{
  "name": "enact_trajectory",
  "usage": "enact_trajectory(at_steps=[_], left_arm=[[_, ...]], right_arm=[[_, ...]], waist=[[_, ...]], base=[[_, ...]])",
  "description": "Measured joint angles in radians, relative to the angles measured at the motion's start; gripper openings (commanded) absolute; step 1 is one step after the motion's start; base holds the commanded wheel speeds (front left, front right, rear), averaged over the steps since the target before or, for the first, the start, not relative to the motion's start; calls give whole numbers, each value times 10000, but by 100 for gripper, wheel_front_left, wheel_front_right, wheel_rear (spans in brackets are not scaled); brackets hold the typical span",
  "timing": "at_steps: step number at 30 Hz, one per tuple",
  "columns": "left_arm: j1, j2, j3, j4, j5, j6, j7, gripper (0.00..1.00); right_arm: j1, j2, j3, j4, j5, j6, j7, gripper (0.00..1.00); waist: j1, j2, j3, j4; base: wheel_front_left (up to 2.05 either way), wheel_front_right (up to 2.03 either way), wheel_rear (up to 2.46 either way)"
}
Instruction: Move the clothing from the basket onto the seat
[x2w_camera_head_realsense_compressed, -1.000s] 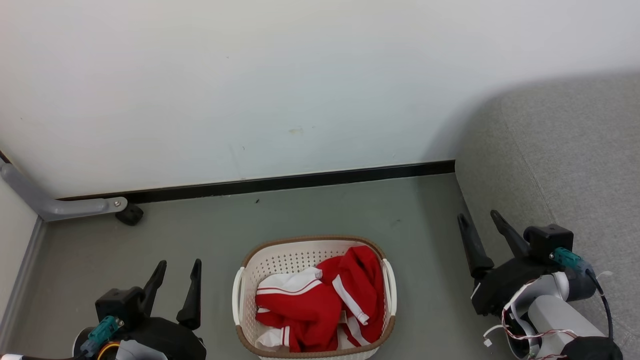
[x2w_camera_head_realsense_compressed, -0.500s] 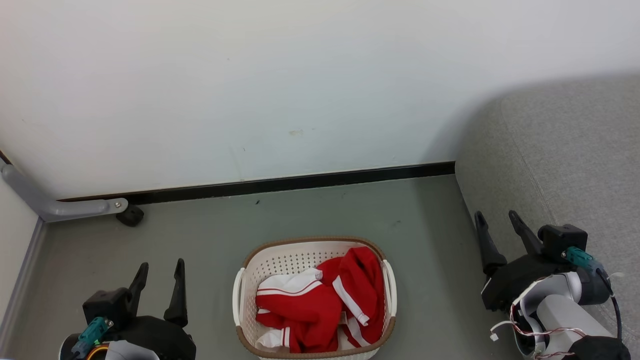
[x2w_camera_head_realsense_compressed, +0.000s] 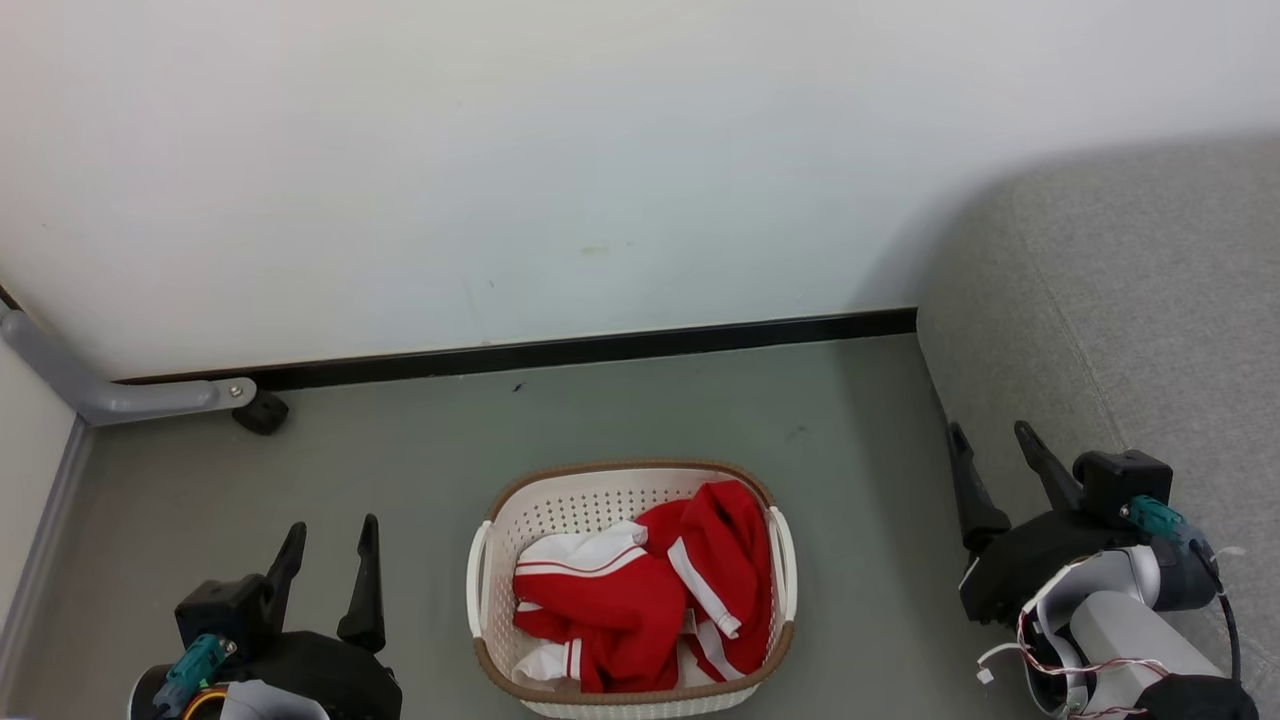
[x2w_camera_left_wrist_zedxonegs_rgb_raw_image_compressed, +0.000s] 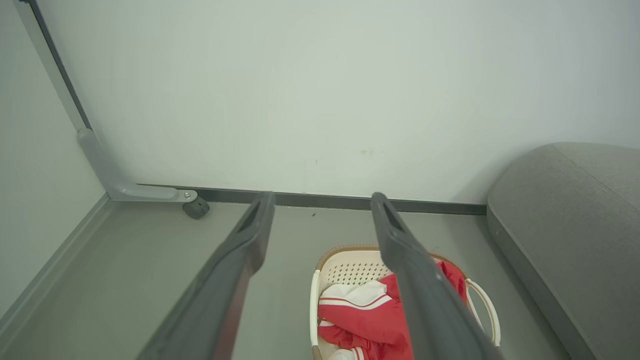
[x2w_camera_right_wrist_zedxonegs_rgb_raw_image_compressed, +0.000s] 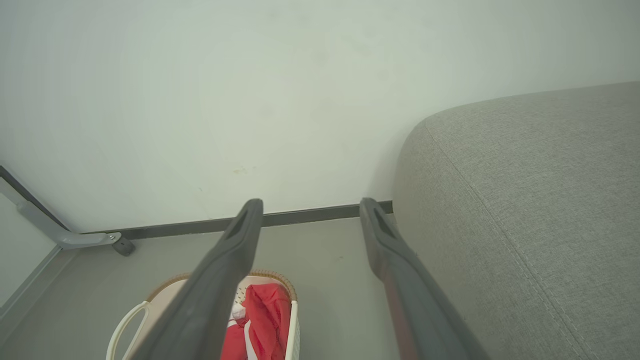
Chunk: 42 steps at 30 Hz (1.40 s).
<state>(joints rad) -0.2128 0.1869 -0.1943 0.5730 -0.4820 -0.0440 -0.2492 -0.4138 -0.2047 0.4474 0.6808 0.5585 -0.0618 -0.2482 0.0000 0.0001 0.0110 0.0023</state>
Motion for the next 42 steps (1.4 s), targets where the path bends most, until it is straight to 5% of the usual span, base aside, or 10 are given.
enact_trajectory(at_steps=[30,42], left_arm=[[-1247,-234,-278,-696,479,-631,-2,100],[-2521,-546,-1154,-677,625,-794,-2,100]], right_arm=[[-709,-127,-311,-769,-988,-539,-8,100],[-1360,-54,-412,-984,-1371,-614,-6,100]], waist=[[2,1,3512,-94],[2,2,5247,-127]], base=[[0,0,0],[0,0,0]])
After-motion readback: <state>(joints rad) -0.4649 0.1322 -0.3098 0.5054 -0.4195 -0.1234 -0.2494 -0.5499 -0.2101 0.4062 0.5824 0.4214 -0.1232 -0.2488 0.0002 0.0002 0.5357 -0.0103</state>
